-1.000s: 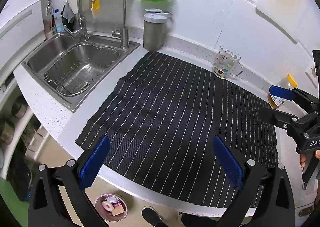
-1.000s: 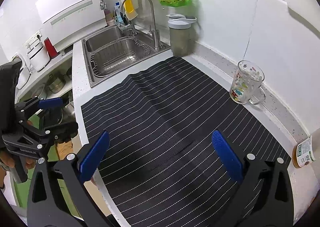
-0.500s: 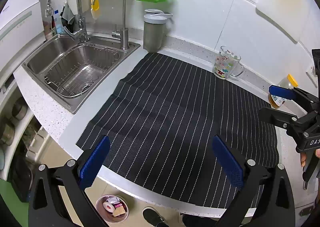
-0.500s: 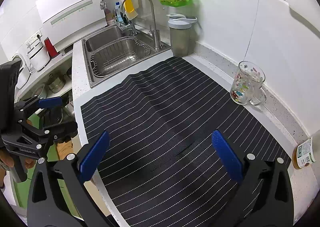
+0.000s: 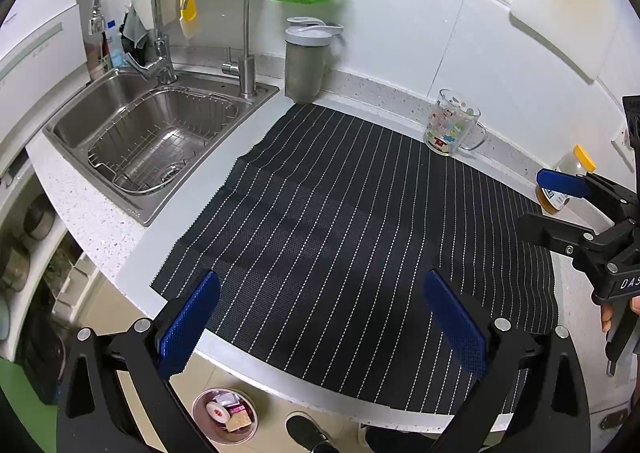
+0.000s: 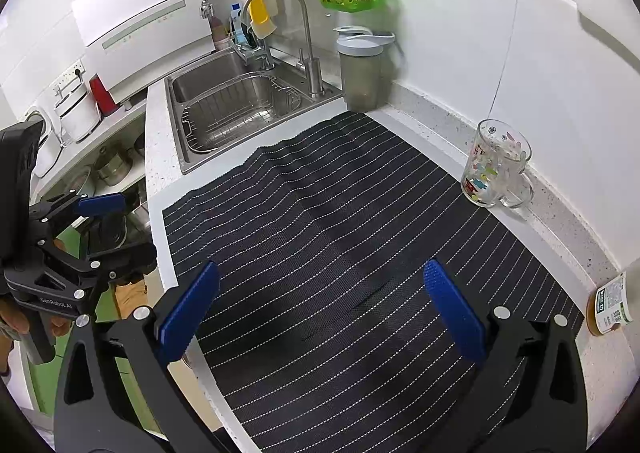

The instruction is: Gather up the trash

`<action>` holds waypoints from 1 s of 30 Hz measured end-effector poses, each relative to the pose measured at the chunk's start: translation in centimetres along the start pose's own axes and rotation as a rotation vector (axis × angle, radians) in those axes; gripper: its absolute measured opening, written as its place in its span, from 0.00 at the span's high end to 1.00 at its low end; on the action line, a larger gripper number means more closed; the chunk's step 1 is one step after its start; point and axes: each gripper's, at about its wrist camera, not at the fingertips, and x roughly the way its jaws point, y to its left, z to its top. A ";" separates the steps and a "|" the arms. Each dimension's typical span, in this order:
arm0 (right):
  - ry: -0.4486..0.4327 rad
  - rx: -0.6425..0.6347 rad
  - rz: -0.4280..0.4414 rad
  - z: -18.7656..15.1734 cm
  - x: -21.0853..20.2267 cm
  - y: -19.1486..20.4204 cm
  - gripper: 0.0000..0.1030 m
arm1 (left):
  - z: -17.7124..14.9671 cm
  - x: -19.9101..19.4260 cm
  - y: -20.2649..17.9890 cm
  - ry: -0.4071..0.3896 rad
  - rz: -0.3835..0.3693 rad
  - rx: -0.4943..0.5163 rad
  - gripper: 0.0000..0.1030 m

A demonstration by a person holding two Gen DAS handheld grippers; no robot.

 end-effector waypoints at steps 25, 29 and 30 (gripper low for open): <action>-0.003 0.007 0.003 -0.4 -0.2 0.1 0.03 | -0.4 -0.5 0.0 0.007 -0.015 -0.005 0.05; -0.003 0.006 0.003 -0.4 -0.2 0.2 0.03 | -0.5 -0.5 -0.1 0.007 -0.013 0.004 0.05; -0.003 0.006 0.003 -0.4 -0.2 0.1 0.03 | -0.5 -0.5 -0.1 0.010 -0.006 0.009 0.05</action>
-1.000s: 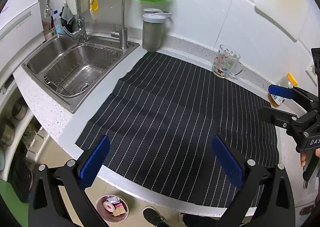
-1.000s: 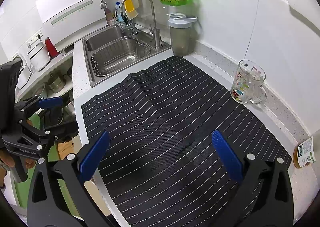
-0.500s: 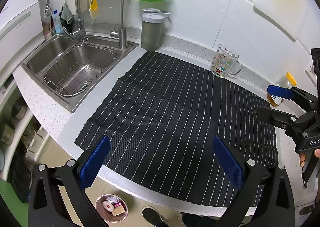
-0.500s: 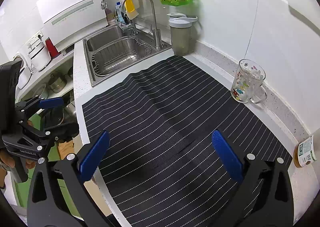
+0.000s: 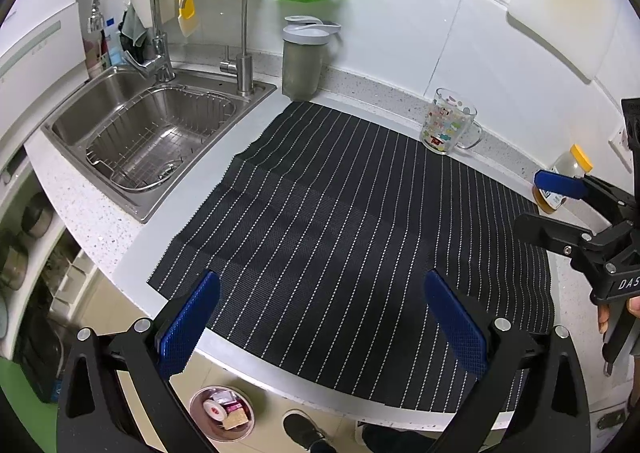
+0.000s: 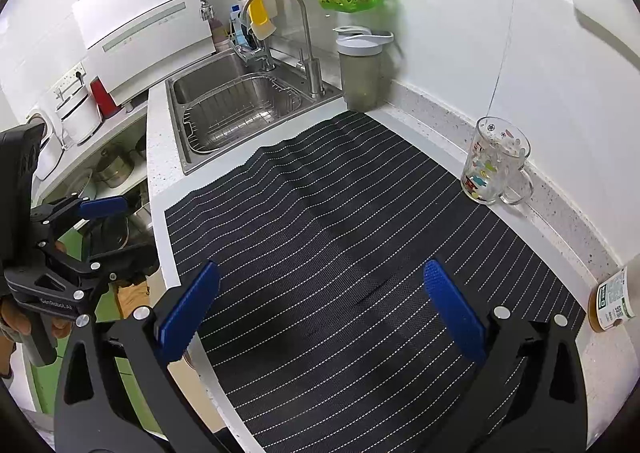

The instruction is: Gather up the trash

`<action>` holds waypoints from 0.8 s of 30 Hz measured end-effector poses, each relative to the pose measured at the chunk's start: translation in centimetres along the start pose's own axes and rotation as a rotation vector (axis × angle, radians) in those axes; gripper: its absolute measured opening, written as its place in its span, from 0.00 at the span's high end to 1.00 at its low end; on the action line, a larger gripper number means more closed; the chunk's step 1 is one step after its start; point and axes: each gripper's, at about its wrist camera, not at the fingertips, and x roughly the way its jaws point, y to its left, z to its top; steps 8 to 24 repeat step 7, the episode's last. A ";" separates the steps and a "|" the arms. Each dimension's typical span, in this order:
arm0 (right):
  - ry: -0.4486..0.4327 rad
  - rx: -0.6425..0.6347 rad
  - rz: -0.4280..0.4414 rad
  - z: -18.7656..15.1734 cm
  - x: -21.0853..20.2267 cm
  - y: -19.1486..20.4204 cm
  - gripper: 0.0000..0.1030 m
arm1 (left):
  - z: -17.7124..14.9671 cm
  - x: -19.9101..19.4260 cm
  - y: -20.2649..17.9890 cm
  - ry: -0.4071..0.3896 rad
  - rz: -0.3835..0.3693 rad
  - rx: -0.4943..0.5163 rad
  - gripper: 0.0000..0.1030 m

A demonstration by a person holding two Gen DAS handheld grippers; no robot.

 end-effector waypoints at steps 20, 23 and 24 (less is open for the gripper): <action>-0.001 -0.002 0.007 -0.1 -0.3 0.5 0.03 | 0.0 0.2 0.3 0.005 0.016 -0.008 0.05; -0.001 -0.002 0.007 -0.1 -0.3 0.5 0.03 | 0.0 0.2 0.3 0.005 0.016 -0.008 0.05; -0.001 -0.002 0.007 -0.1 -0.3 0.5 0.03 | 0.0 0.2 0.3 0.005 0.016 -0.008 0.05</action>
